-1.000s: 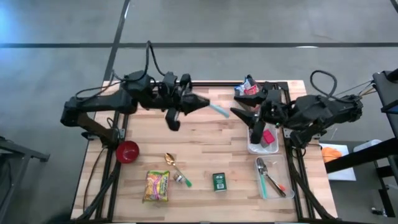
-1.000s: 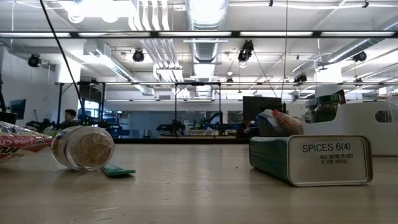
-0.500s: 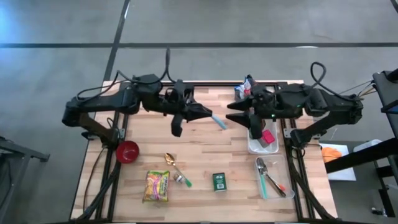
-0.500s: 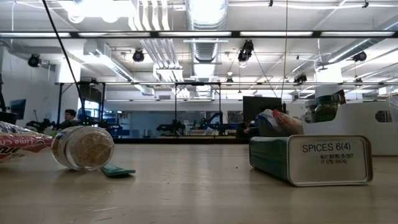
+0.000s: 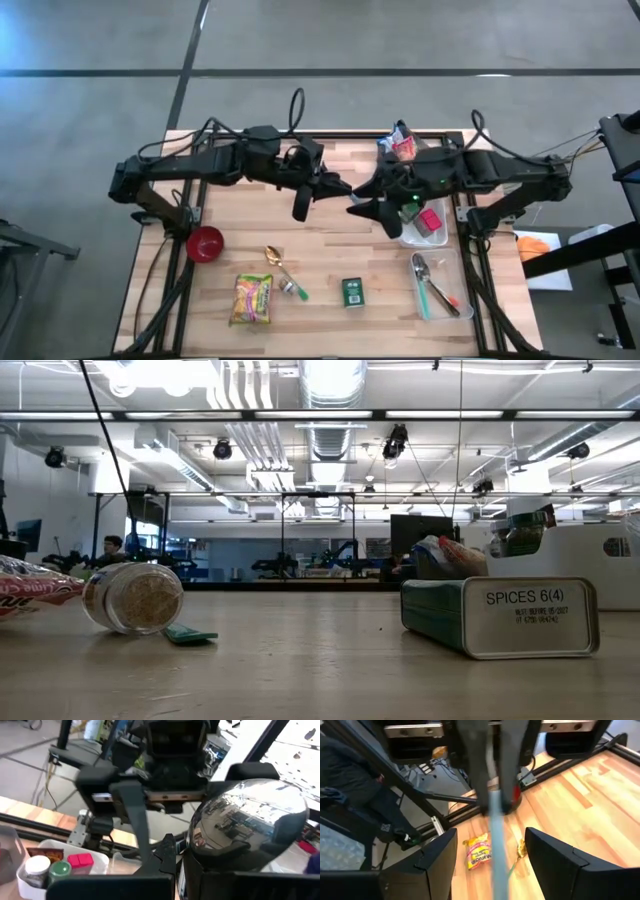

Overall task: Pick & Place Food Item
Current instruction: Put the blue spoon into the transparent bin

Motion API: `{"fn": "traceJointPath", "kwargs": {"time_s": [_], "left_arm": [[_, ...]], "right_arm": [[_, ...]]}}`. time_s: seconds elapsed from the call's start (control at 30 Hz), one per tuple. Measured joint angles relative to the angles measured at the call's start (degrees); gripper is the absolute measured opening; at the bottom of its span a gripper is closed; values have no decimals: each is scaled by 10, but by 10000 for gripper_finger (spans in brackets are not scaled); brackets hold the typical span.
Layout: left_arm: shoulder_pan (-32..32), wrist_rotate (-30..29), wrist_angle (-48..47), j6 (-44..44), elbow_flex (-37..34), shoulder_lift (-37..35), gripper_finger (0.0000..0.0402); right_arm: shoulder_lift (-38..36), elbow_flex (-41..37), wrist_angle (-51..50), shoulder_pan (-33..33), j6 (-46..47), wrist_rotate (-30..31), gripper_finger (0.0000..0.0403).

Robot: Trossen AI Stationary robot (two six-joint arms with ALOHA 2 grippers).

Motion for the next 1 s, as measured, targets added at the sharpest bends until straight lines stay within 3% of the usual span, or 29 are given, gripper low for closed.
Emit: {"fn": "traceJointPath", "kwargs": {"time_s": [0.17,0.27,0.57,0.8,1.0], "left_arm": [[-1,18,1,-2,0,-1,4],[-2,22,-6,-2,0,0,4],[-2,28,-7,-13,0,0,4],[-2,28,8,-32,0,0,6],[-1,27,10,-44,0,0,71]], "right_arm": [[0,0,1,0,-3,14,226],[-2,0,0,0,-10,14,202],[-1,0,0,1,-24,9,31],[2,2,1,1,-16,5,24],[-2,1,-5,1,-13,17,22]]}}
